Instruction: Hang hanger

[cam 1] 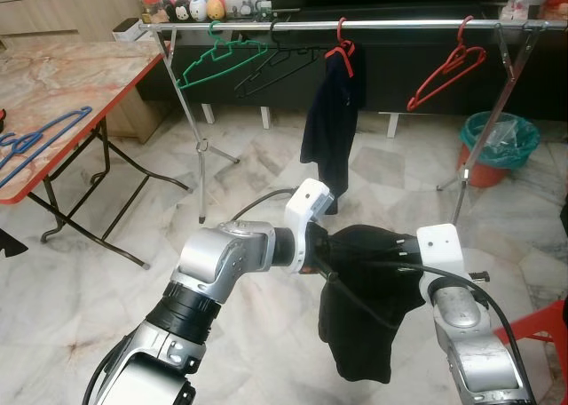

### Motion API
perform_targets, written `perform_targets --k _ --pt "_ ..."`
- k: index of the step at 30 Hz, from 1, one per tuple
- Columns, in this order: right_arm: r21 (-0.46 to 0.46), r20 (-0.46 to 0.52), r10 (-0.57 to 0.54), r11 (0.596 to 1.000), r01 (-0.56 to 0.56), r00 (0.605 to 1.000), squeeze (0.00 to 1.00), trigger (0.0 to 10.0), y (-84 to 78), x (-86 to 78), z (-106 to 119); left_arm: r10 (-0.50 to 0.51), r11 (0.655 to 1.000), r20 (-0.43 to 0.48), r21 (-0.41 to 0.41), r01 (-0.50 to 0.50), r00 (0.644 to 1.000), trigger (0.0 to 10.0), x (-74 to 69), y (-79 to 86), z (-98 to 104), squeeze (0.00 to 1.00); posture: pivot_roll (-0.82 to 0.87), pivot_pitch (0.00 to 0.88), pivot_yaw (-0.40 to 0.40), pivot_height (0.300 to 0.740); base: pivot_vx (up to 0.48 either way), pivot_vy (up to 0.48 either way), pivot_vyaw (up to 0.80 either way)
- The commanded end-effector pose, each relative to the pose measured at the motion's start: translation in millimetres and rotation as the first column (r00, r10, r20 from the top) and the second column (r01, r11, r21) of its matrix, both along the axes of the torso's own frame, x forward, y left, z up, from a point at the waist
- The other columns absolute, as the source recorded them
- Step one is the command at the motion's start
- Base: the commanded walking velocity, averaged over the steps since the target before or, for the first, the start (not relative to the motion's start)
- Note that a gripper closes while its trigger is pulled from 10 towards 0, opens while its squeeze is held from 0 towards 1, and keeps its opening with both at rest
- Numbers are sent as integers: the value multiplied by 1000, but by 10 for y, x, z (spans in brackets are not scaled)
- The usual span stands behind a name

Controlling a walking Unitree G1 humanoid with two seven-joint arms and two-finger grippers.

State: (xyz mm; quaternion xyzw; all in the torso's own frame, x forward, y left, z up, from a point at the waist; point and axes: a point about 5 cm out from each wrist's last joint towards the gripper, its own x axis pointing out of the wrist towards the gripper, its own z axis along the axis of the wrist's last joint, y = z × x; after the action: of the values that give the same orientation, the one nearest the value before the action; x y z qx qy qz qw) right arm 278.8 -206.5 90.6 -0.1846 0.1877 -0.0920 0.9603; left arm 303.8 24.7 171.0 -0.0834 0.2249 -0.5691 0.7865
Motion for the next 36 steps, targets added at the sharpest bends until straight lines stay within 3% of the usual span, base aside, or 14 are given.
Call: perform_targets --k 1,7,14,29,30,31,32,36 --pt "-2 30 7 1000 -6 1000 0 0 37 29 86 -2 1000 29 15 1 1000 10000 -4 54 15 0 -51 55 111 740 0 0 0" --pt "3 31 9 1000 -9 999 0 0 68 18 79 22 998 61 55 -26 998 10000 42 78 -29 0 -56 48 124 740 0 0 0" --pt "1 29 3 1000 -4 1000 0 0 43 15 79 8 995 203 93 -27 979 10000 46 94 -68 0 -52 39 118 740 0 0 0" --pt "-2 26 17 1000 -17 1000 0 0 43 36 91 -26 995 238 99 2 971 10000 17 82 -122 0 -55 17 103 740 0 0 0" --pt "-3 25 18 1000 -18 1000 0 0 42 37 89 -36 995 239 101 12 970 10000 6 84 -128 341 -54 14 102 740 0 0 0" --pt "-3 24 19 1000 -18 1000 0 0 44 37 87 -50 994 238 102 26 970 10000 -8 86 -139 565 -54 13 102 740 0 0 0" --pt "-3 23 20 1000 -19 1000 0 0 47 36 85 -57 994 236 101 34 970 10000 -18 87 -144 1000 -54 11 103 740 0 0 0" --pt "0 20 24 1000 -24 1000 0 0 63 37 77 -60 994 238 101 37 969 10000 -25 92 -155 1000 -54 10 104 740 0 0 0"
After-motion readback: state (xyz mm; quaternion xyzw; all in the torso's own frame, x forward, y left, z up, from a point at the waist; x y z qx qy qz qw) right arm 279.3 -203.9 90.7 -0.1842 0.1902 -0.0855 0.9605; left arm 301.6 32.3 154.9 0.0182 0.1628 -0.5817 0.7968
